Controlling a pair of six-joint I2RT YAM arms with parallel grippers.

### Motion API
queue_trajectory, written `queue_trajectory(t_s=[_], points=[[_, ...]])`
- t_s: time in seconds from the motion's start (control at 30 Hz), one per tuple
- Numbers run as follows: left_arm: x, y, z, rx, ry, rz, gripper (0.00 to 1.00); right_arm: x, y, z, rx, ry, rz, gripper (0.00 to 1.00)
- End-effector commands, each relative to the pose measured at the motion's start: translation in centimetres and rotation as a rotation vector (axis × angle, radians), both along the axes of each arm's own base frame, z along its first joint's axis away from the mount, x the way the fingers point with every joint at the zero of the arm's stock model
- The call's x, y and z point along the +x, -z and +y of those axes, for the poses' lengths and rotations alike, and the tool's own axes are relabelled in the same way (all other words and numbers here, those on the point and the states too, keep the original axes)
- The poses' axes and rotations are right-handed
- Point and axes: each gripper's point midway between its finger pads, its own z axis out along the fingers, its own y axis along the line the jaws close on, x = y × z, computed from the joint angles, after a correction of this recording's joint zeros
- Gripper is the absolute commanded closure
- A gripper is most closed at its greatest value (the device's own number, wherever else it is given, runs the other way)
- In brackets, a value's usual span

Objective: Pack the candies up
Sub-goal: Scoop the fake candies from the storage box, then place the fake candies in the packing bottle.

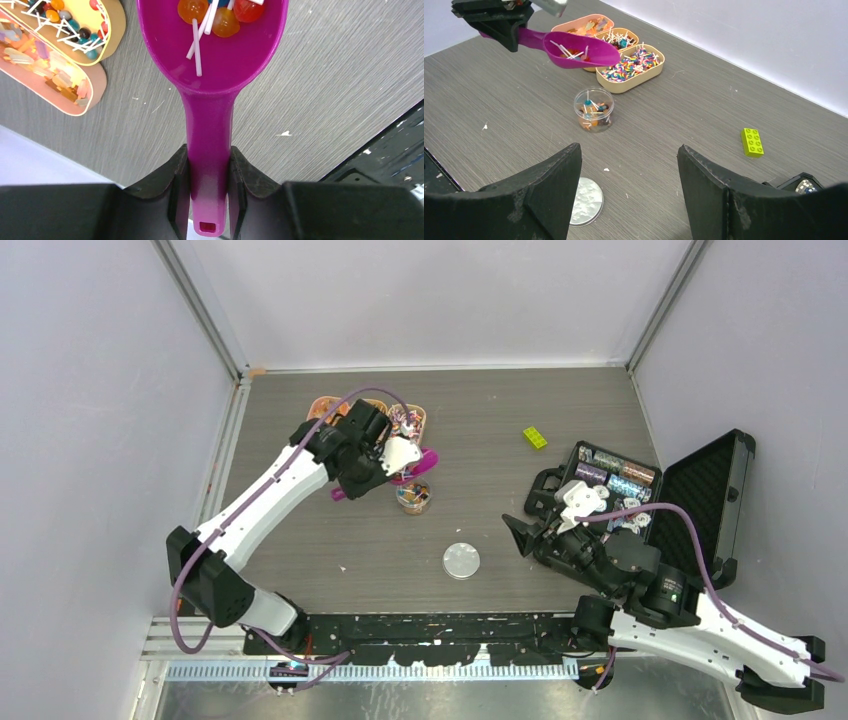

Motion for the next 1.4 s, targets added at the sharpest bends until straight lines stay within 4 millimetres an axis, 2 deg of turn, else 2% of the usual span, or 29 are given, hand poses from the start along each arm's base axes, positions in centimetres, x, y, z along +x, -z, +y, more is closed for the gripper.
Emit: queue_trajectory(t_s=[0.0, 0.23, 0.47, 0.77, 1.37], points=[[-1.2, 0.0, 1.7, 0.145, 0.063, -0.004, 1.00, -0.2, -2.1, -0.8, 0.050, 0.010, -0.025, 0.25], [-2.1, 1.9, 2.6, 0.283, 0.091, 0.074, 1.00, -0.3, -2.3, -1.1, 0.063, 0.014, -0.031, 0.26], [-2.3, 2.6, 3.5, 0.343, 0.084, 0.093, 1.00, -0.4, -2.5, -1.4, 0.058, 0.017, -0.037, 0.25], [-1.9, 2.6, 4.6, 0.468, 0.060, 0.121, 1.00, -0.3, -2.5, -1.3, 0.055, 0.014, -0.043, 0.25], [-0.8, 1.7, 4.3, 0.595, 0.033, 0.129, 1.00, -0.4, -2.0, -1.6, 0.060, 0.020, -0.052, 0.26]])
